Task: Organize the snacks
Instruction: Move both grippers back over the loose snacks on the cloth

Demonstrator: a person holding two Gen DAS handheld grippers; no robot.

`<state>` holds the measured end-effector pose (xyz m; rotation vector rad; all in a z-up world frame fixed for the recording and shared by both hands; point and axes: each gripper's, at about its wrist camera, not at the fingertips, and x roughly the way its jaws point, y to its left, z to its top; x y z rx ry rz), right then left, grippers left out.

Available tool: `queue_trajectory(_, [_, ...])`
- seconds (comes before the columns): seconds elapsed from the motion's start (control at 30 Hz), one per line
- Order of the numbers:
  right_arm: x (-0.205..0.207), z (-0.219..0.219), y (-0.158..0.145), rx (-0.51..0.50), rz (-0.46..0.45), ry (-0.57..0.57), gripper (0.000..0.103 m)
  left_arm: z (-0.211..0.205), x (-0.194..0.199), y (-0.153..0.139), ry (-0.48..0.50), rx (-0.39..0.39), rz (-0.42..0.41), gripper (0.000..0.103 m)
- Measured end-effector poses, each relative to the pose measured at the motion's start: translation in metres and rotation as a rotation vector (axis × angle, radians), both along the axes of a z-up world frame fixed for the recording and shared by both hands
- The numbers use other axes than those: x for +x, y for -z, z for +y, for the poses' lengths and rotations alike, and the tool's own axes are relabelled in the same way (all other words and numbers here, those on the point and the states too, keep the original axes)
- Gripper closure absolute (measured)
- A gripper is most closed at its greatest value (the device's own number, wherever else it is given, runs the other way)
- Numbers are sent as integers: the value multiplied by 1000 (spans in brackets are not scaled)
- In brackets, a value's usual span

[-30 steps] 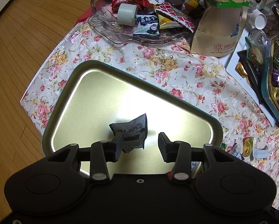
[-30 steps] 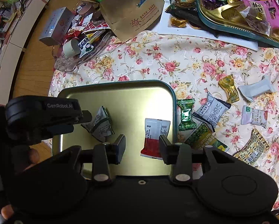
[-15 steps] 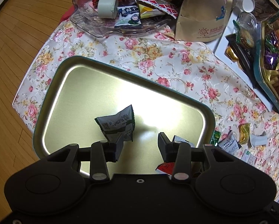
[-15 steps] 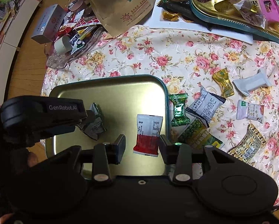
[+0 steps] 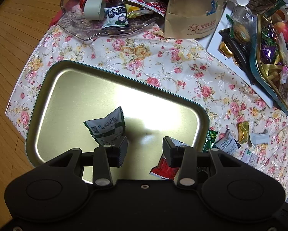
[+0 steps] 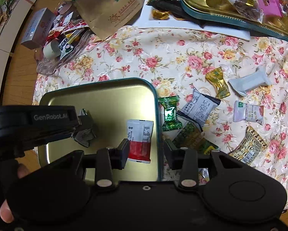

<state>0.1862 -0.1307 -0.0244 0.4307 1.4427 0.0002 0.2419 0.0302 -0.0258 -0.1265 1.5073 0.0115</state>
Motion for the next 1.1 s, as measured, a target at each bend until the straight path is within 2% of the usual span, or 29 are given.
queue_trajectory(0.5, [-7,-24,7,-32,22,55,61,-31,-6,-3,68,-7,-10,53])
queue_trajectory(0.7, [-16,-40,12,-97,34,66,61,-49,-9,-4,92,-18,-12,53])
queue_trajectory(0.93, [-29,-68,22,-123,62,81,61,-73,-13,-6,135,-54,-8,53])
queue_trajectory(1.1, [-38,-101,19,-183,47,149,61,-90,-16,-11,177,-76,-20,53])
